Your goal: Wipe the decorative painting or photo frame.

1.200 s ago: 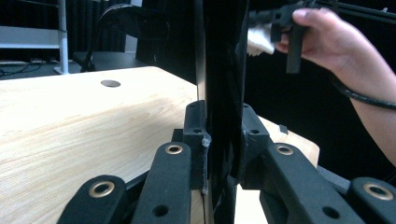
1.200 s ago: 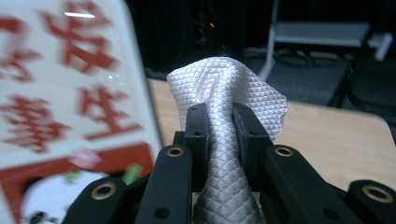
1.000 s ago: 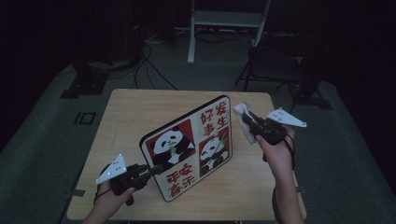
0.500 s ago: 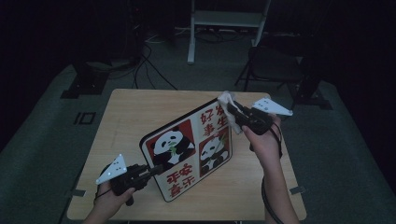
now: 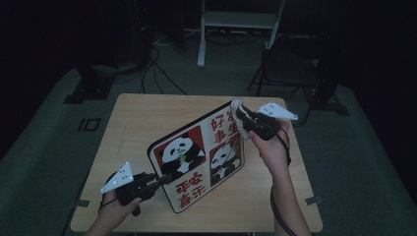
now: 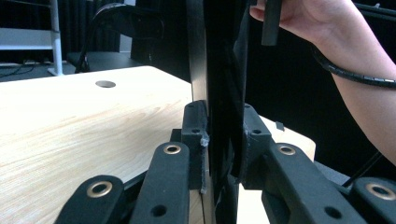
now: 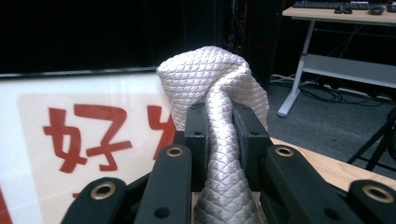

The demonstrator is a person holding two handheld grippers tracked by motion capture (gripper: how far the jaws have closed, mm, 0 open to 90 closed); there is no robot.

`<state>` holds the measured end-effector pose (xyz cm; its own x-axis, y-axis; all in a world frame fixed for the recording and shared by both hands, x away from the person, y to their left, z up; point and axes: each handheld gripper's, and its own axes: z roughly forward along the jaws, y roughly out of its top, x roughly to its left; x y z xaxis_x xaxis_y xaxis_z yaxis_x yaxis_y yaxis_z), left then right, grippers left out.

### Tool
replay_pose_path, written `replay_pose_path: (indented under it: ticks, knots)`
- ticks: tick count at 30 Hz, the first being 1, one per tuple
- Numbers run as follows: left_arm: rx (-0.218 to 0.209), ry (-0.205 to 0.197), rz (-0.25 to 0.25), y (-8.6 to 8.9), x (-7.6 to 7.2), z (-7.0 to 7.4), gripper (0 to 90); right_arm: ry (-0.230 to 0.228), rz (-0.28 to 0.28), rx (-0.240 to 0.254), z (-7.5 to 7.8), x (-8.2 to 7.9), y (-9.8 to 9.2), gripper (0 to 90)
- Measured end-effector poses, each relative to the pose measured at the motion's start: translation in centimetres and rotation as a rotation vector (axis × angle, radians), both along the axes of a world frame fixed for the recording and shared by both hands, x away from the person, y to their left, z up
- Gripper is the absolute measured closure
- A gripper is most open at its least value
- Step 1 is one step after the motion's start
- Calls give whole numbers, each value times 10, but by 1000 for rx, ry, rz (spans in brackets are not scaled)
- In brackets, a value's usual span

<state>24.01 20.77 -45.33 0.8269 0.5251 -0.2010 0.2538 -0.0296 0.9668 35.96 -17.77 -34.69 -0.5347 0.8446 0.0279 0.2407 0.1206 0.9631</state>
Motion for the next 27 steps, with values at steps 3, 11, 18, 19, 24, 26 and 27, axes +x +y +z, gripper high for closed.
replay_pose_path:
  ticks: [3, 11, 18, 19, 24, 26, 27]
  knots:
    - [7, -3, 4, 0, 0, 0, 775, 6, -6, -6, -3, 1, 0, 779]
    - [5, -2, 0, -1, 0, 0, 769, 35, -14, -23, -14, 1, -2, 779]
    - [5, -4, -2, -2, -1, 0, 765, 62, -17, -43, -25, 1, -5, 779]
    - [5, -5, -1, -2, -1, 0, 765, 66, -17, -46, -27, 1, -5, 779]
    - [4, -1, -4, -3, -1, 0, 763, 83, -18, -49, -35, 1, -7, 780]
    - [5, -3, -5, -2, -1, 0, 763, 93, -16, -55, -38, 0, -8, 780]
    - [5, -2, -4, -2, -1, 0, 763, 94, -15, -53, -40, 0, -8, 780]
